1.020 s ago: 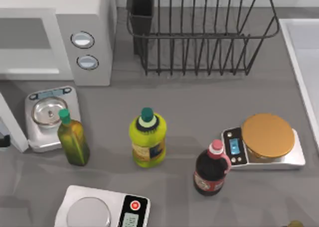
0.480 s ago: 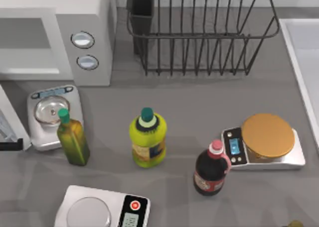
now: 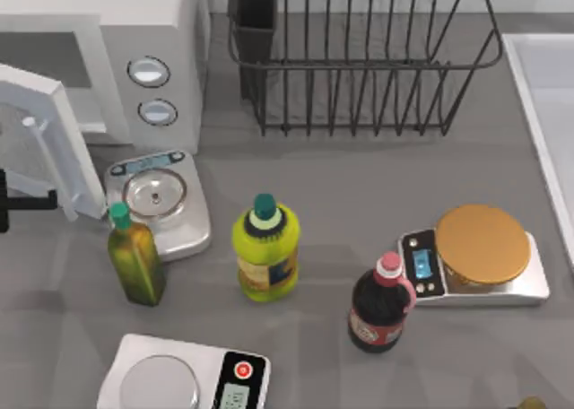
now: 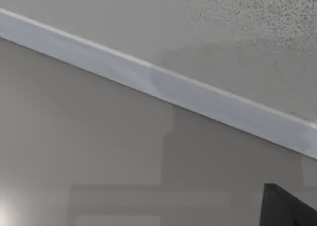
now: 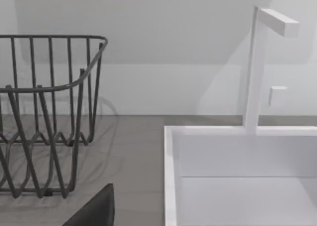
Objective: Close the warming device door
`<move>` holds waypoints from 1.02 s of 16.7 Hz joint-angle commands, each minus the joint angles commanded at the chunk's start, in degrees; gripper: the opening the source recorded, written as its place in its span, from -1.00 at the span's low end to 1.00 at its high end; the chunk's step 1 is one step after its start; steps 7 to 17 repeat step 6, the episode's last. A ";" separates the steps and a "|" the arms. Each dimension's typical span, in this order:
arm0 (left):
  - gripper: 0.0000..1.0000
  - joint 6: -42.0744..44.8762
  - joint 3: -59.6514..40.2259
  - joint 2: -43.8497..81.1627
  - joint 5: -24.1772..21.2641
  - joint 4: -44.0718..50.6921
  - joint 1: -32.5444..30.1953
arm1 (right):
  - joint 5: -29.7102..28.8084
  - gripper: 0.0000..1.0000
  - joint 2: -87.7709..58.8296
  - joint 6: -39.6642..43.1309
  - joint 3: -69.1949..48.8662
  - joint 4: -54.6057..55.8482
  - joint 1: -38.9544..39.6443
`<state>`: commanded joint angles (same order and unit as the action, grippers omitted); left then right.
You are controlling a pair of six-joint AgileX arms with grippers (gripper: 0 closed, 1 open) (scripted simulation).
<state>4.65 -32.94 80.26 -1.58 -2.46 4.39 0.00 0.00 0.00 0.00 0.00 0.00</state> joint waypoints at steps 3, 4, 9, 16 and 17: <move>-1.00 -0.48 -4.17 6.87 0.52 -3.15 -0.82 | 0.00 1.00 0.00 0.00 0.00 0.00 0.00; -1.00 -0.58 -5.01 8.02 0.62 -3.78 -0.99 | 0.00 1.00 0.00 0.00 0.00 0.00 0.00; -1.00 -0.63 -5.48 8.60 0.68 -4.12 -1.07 | 0.00 1.00 0.00 0.00 0.00 0.00 0.00; -1.00 -0.63 -5.48 8.60 0.68 -4.12 -1.07 | 0.00 1.00 0.00 0.00 0.00 0.00 0.00; -1.00 -0.63 -5.48 8.60 0.68 -4.12 -1.07 | 0.00 1.00 0.00 0.00 0.00 0.00 0.00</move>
